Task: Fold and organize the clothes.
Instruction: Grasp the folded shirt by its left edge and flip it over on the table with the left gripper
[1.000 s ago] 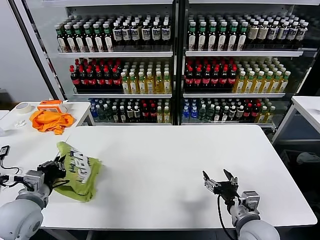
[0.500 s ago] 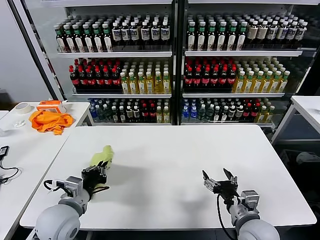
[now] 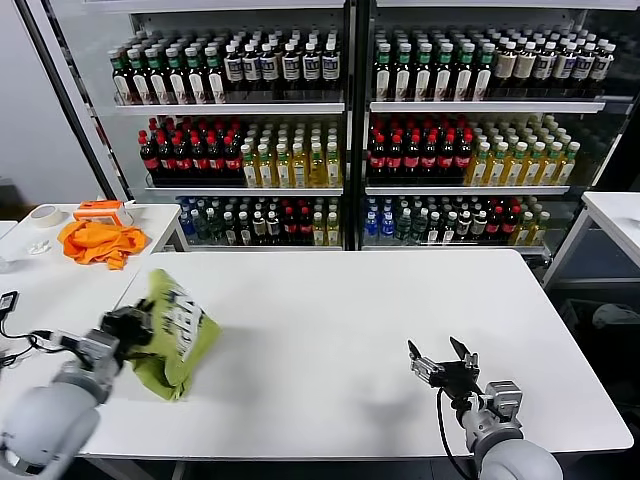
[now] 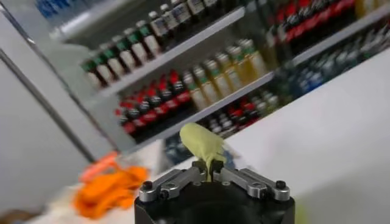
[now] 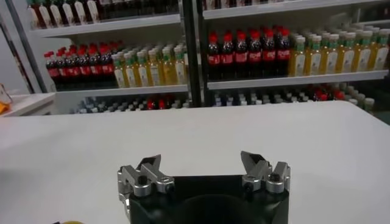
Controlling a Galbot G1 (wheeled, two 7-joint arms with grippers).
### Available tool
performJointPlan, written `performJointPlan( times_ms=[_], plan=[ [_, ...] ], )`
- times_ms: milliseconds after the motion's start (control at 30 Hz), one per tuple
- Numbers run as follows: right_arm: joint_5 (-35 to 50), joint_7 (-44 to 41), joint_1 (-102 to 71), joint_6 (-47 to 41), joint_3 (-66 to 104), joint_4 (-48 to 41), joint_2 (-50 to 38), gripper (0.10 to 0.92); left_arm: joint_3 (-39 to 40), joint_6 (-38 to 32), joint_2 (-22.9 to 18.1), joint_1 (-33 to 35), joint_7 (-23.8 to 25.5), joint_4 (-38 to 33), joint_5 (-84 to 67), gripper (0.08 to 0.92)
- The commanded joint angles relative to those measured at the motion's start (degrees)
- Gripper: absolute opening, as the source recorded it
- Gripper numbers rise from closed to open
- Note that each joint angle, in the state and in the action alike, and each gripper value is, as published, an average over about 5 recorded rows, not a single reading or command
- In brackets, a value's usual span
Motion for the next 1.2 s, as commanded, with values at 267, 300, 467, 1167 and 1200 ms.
performJointPlan(
  times_ms=[267,300,467,1167,1200],
  plan=[
    [-0.2,0.0,-1.3,0.1,0.8,0.7,0.0,0.823,8.7,-0.1,-9.7,6.1,6.0,-6.7,17.9,0.105],
    [-0.2,0.0,-1.5,0.1,1.0,0.8,-0.2,0.823,12.5,-0.2,-12.0,5.6,5.9,-6.3,19.5,0.105],
    [-0.2,0.2,-1.9,-0.1,1.6,1.6,-0.9,0.823,19.2,-0.3,-17.8,0.8,5.6,-4.2,20.3,0.105],
    [-0.9,0.3,-1.9,-0.3,2.8,2.0,-0.5,0.823,27.3,-0.1,-29.7,-12.1,-9.8,2.2,-14.0,0.105],
    [-0.9,0.4,-1.8,-0.3,2.8,1.9,-0.5,0.823,27.4,0.0,-30.6,-12.6,-10.4,2.7,-15.1,0.108]
  ],
)
